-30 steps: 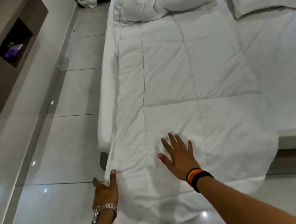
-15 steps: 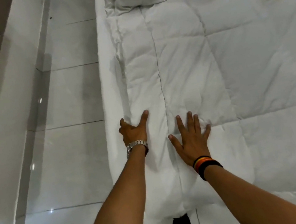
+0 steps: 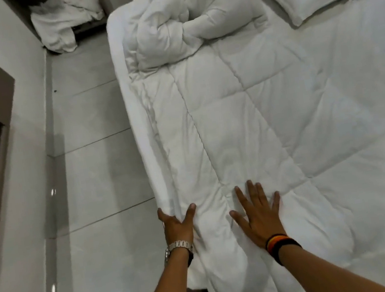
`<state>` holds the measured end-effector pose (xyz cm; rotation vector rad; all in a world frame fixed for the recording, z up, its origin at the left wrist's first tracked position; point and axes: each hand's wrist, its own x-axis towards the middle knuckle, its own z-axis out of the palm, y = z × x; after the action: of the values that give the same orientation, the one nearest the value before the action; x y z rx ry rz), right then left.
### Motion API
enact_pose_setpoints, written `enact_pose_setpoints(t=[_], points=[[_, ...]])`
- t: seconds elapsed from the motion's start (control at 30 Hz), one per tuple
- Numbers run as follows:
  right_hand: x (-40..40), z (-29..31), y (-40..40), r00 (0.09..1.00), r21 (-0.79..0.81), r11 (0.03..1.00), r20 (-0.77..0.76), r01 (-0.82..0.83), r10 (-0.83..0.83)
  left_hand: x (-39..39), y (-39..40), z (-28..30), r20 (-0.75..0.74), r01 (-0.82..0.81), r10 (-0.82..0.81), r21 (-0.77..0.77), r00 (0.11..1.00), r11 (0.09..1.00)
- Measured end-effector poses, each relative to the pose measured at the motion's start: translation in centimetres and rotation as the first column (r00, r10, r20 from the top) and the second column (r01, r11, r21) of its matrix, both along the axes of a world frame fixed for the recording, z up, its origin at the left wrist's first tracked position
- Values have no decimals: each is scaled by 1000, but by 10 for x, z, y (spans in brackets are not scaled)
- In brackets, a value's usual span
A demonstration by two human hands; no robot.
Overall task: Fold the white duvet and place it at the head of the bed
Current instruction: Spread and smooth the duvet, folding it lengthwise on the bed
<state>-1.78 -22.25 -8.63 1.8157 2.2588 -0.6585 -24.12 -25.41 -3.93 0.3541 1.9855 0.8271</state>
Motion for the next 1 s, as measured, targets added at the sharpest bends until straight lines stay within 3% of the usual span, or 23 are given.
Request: enact_pose_setpoints(t=[0.23, 0.33, 0.5, 0.57, 0.7, 0.8, 0.87, 1.0], points=[[-88, 38, 123, 967, 208, 956, -194, 205, -165, -77, 171, 19, -21, 52, -50, 93, 999, 994], [-129, 26, 182, 968, 244, 943, -162, 228, -192, -107, 260, 6, 21, 9, -12, 97, 1000, 995], [-189, -27, 248, 957, 198, 936, -47, 291, -288, -123, 379, -17, 168, 107, -123, 102, 978, 989], [-203, -37, 259, 945, 176, 931, 9, 320, -326, -121, 401, -20, 97, 163, -176, 127, 980, 978], [-203, -21, 238, 961, 147, 950, -21, 275, -275, -155, 384, -22, -33, 106, -101, 222, 994, 969], [-202, -12, 199, 983, 41, 982, 13, 183, -183, -192, 356, -10, 37, 158, -163, 109, 986, 981], [-206, -6, 207, 969, -18, 969, 30, 247, -247, -212, 360, -4, 75, 205, -205, 20, 976, 979], [-236, 30, 298, 919, 149, 907, -77, 393, -386, -245, 434, 23, -151, 288, -274, 81, 950, 954]])
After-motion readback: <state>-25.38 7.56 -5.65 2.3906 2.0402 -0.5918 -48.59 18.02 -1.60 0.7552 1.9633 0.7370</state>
